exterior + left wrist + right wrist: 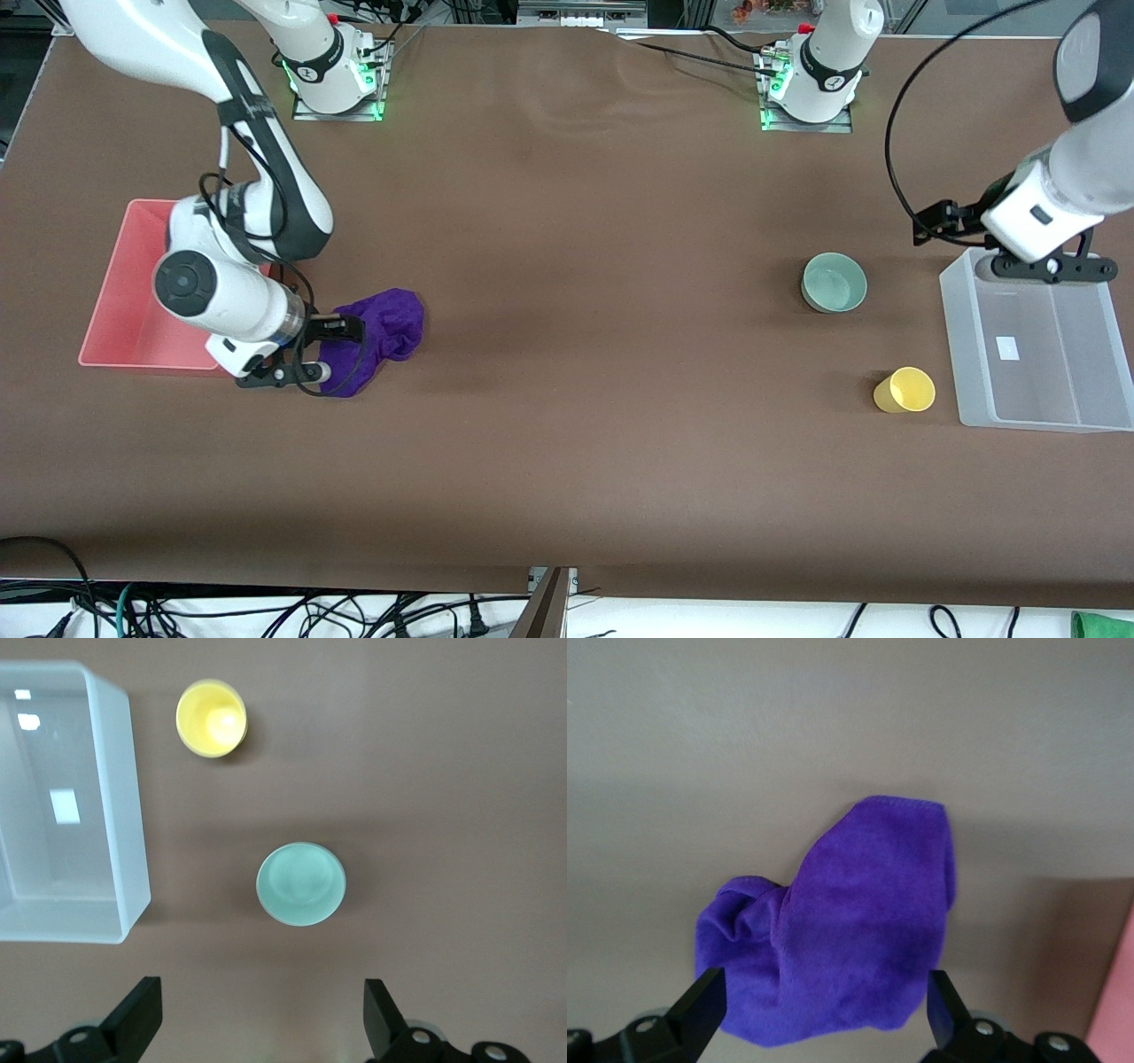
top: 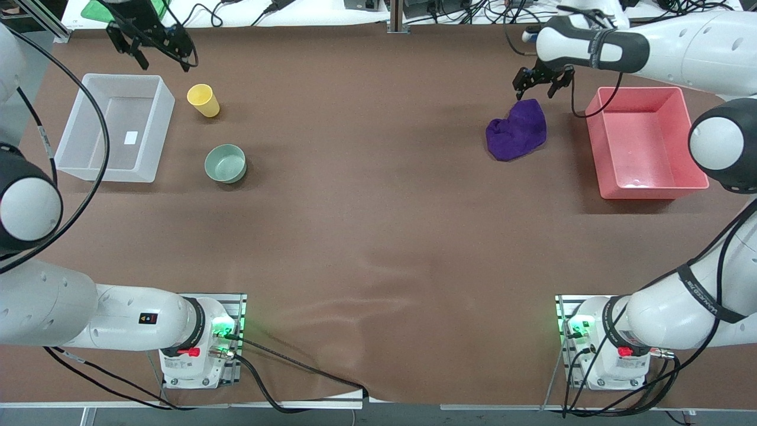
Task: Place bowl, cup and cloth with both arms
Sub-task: 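Grasp the purple cloth with the right gripper while the left gripper grasps the bowl, then move the cloth into the pink bin while the left gripper moves the bowl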
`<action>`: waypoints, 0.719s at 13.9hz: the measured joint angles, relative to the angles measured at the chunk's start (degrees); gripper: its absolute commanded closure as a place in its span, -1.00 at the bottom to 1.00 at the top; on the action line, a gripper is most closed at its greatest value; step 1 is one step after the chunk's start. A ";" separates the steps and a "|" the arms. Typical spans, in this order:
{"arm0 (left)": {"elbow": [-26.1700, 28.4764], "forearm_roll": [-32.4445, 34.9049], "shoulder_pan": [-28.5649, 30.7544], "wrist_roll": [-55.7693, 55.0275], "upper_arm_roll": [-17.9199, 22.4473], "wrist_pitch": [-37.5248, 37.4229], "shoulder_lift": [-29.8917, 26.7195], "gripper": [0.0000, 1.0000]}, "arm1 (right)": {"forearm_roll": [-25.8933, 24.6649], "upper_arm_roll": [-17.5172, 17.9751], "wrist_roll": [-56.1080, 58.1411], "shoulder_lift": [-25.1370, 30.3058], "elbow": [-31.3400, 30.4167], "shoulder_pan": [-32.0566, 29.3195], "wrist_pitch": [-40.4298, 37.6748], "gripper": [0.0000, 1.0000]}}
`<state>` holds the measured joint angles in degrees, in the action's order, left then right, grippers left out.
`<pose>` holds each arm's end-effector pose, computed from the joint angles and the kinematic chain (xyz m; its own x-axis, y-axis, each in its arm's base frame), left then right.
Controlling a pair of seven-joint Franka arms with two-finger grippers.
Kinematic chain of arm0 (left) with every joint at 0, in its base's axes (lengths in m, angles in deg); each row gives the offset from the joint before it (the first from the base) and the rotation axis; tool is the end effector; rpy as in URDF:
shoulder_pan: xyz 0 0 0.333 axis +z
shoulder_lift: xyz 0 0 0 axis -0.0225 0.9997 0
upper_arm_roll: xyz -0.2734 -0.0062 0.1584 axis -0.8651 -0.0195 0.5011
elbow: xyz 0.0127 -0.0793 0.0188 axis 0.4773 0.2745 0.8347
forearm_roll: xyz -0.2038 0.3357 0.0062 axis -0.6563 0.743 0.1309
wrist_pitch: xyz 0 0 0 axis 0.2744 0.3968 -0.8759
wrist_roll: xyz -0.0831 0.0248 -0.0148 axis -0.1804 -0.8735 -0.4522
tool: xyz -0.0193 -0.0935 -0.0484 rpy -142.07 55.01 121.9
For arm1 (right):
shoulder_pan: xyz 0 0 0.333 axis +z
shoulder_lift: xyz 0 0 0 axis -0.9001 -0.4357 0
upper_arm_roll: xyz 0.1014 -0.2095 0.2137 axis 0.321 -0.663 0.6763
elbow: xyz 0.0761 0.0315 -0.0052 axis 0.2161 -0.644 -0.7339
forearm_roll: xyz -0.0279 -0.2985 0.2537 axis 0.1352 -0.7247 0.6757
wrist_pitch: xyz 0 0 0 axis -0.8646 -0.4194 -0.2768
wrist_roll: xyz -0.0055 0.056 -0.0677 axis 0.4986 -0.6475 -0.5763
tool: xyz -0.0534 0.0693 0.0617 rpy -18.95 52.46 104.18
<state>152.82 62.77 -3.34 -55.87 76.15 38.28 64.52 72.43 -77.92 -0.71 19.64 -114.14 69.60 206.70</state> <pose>0.5601 -0.0024 0.4927 0.9723 -0.0111 -0.2336 -0.0208 -0.9990 -0.0389 0.6287 0.1337 0.2732 0.9896 0.1055 -0.0973 0.1025 -0.9941 -0.0349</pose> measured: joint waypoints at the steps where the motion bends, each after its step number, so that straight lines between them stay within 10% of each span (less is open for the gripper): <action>1: 1.65 0.13 0.55 0.00 0.00 0.04 1.37 -1.00 | -0.01 0.01 0.00 -0.62 -0.93 0.21 1.04 -1.00; 6: 16.47 3.36 1.03 0.29 -0.12 17.48 4.51 -0.98 | -0.02 0.05 0.00 -1.87 -8.80 0.94 10.72 -1.00; 7: 19.60 4.43 1.03 0.57 -0.13 21.66 5.11 -0.98 | -0.02 0.05 0.00 -1.99 -10.09 0.94 12.04 -0.72; 8: 22.38 5.02 1.03 1.61 -0.16 25.56 5.91 -0.98 | -0.04 0.05 0.00 -2.12 -10.86 0.94 12.85 0.06; 10: 25.61 6.06 1.42 6.33 -0.16 31.80 8.25 -0.77 | -0.07 0.09 0.01 -2.65 -11.23 1.10 13.89 0.94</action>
<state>178.43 68.83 -1.92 -49.53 75.99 70.08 72.77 72.36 -77.83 -0.70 16.99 -125.38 70.69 220.59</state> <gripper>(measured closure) 0.004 0.207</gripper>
